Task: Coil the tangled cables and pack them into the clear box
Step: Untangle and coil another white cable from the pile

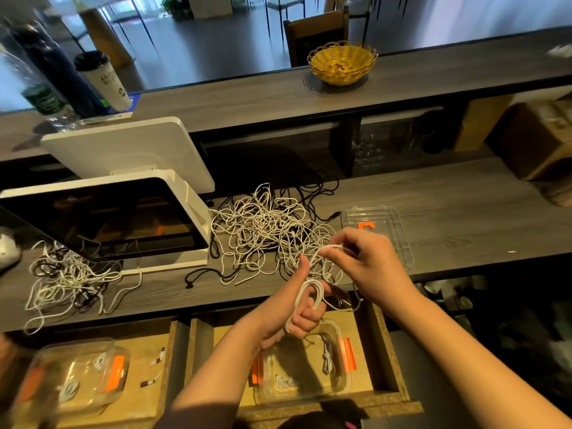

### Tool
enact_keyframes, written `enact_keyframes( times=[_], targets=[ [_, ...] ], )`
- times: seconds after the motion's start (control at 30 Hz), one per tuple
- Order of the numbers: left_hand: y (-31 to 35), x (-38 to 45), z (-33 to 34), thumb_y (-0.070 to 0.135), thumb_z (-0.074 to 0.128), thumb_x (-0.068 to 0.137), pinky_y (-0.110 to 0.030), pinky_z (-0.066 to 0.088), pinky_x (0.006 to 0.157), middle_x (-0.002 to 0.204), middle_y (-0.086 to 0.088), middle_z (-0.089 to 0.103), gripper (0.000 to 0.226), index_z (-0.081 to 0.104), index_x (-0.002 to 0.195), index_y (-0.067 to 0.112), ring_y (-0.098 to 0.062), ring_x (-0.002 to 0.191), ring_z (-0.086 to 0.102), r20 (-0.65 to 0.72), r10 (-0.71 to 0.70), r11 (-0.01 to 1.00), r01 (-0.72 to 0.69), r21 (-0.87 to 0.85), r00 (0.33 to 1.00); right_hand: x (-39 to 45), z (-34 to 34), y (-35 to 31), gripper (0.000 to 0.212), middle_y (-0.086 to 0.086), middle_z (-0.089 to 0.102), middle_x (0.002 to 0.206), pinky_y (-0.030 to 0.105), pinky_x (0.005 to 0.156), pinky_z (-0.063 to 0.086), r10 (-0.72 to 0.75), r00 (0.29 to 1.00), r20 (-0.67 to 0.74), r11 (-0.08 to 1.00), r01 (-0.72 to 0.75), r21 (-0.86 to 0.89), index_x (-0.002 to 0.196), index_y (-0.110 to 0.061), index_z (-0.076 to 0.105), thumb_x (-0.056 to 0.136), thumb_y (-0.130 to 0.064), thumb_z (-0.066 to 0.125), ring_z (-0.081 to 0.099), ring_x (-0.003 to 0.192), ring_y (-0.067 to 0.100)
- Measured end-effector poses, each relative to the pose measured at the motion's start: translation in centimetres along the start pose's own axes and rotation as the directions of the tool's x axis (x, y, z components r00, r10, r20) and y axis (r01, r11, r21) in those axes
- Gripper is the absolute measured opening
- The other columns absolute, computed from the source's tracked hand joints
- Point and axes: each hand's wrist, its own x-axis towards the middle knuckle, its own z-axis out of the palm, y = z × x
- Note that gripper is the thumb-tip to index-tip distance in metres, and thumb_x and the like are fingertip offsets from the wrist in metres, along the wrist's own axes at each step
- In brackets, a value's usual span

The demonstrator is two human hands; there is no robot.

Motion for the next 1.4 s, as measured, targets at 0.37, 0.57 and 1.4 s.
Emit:
enact_keyframes(
  times=[0.37, 0.57, 1.4],
  targets=[
    [0.7, -0.8, 0.9, 0.062, 0.028, 0.098, -0.027, 0.014, 0.050, 0.063, 0.004, 0.029, 0.060, 0.070, 0.117, 0.023, -0.011, 0.054, 0.020, -0.106, 0.153, 0.944, -0.113, 0.311, 0.983, -0.3, -0.4, 1.1, 0.008, -0.007, 0.067, 0.074, 0.019, 0.060, 0.048, 0.124, 0.992, -0.019, 0.985, -0.120, 0.123, 0.095, -0.019, 0.072, 0.092, -0.024, 0.067, 0.060, 0.067, 0.008],
    [0.5, -0.2, 0.9, 0.063, 0.024, 0.095, -0.021, 0.022, 0.047, 0.064, 0.004, 0.037, 0.066, 0.062, 0.125, 0.019, -0.009, 0.052, 0.028, -0.256, 0.397, 0.916, -0.362, 0.174, 0.881, -0.9, 0.2, 1.4, 0.008, -0.002, 0.062, 0.069, 0.025, 0.055, 0.045, 0.189, 0.979, 0.073, 0.969, -0.198, 0.145, 0.090, -0.027, 0.067, 0.095, -0.025, 0.061, 0.052, 0.058, 0.010],
    [0.8, 0.2, 0.9, 0.053, 0.023, 0.105, -0.033, 0.049, 0.073, 0.071, -0.002, 0.051, 0.058, 0.060, 0.121, 0.011, -0.013, 0.062, 0.048, -0.631, 0.429, 0.669, -0.697, -0.259, 0.646, -3.9, 4.3, 0.5, 0.034, -0.007, 0.053, 0.058, 0.026, 0.055, 0.037, 0.300, 0.933, 0.197, 0.949, -0.312, 0.033, 0.071, -0.023, 0.062, 0.100, -0.039, 0.053, 0.046, 0.054, 0.004]
  ],
)
